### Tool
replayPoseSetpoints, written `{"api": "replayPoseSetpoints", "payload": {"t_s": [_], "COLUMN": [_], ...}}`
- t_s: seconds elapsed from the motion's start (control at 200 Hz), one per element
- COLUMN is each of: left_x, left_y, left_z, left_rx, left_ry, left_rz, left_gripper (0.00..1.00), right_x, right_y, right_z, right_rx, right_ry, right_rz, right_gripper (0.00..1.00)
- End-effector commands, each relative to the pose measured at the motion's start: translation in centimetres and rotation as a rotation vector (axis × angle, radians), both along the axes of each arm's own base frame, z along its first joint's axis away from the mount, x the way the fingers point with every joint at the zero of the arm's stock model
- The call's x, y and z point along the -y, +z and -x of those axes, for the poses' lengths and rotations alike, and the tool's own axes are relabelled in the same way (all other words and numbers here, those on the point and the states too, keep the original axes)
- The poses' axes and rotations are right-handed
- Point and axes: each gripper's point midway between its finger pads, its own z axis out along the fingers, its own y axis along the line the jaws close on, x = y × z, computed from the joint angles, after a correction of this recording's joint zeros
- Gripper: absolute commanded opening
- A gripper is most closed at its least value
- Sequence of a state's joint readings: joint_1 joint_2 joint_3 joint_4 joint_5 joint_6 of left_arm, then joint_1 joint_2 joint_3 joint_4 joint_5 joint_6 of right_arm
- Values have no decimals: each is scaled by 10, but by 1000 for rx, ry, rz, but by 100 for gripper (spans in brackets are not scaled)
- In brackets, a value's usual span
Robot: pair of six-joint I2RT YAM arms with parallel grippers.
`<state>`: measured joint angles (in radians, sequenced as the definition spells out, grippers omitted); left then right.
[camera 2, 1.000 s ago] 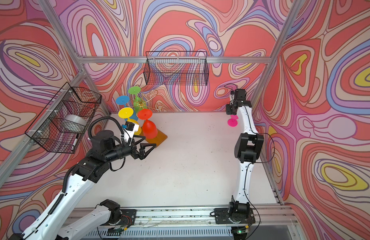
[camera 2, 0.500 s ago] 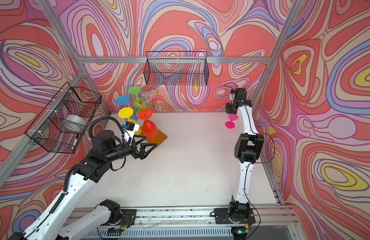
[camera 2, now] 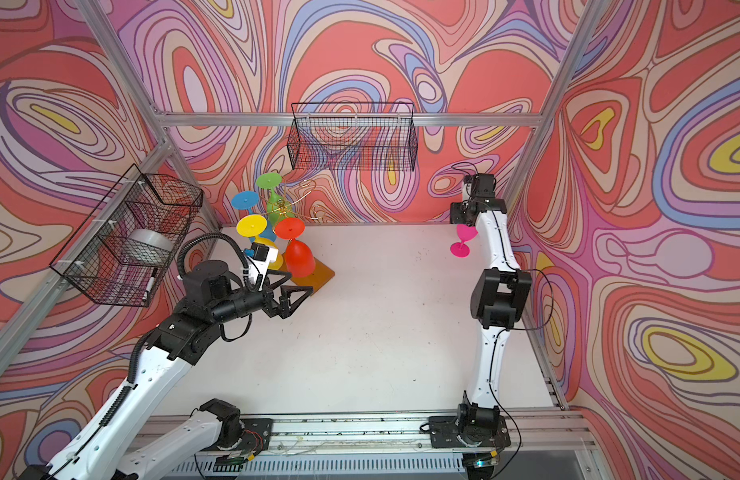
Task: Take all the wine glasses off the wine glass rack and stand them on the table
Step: 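Open the right gripper and lift it off the pink glass, then move the open right gripper toward the red glass foot on the rack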
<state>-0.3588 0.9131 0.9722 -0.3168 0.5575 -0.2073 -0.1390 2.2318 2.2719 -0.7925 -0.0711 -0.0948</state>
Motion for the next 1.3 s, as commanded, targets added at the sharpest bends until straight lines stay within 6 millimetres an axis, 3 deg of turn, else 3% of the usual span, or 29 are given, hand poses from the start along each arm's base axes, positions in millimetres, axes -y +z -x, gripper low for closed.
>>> {"api": "replayPoseSetpoints", "payload": {"t_s": [0.0,0.23,0.501,0.576,0.591,0.611,0.696,0.796,0.967,1.182,1.292], "left_x": [-1,-4,-7,-6,-6,-6,-5,-5,-5,-10,-14], "left_y": [3,0,1,1,0,0,1,-1,-1,2,3], "left_z": [0,1,2,4,4,5,5,5,5,8,9], "left_rx": [23,25,37,39,39,37,40,42,50,71,91], "left_ry": [1,15,26,19,16,14,7,8,7,22,41], "left_rz": [9,1,-5,-2,-3,-2,-1,-7,-8,-18,-27], "left_gripper": [99,100,100,100,100,100,99,99,98,97,97], "right_x": [-2,-12,-24,-29,-31,-34,-55,-94,-161,-224,-246], "right_y": [54,84,101,93,104,104,100,96,92,104,111], "right_z": [9,27,56,63,70,74,87,106,138,157,163], "right_rx": [128,211,278,277,301,304,314,336,376,393,407], "right_ry": [-17,-25,-89,-120,-122,-126,-124,-100,-21,100,137], "right_rz": [-21,-66,-63,-54,-51,-50,-38,-52,-235,-382,-429], "right_gripper": [79,90,95,96,96,96,96,96,94,91,90]}}
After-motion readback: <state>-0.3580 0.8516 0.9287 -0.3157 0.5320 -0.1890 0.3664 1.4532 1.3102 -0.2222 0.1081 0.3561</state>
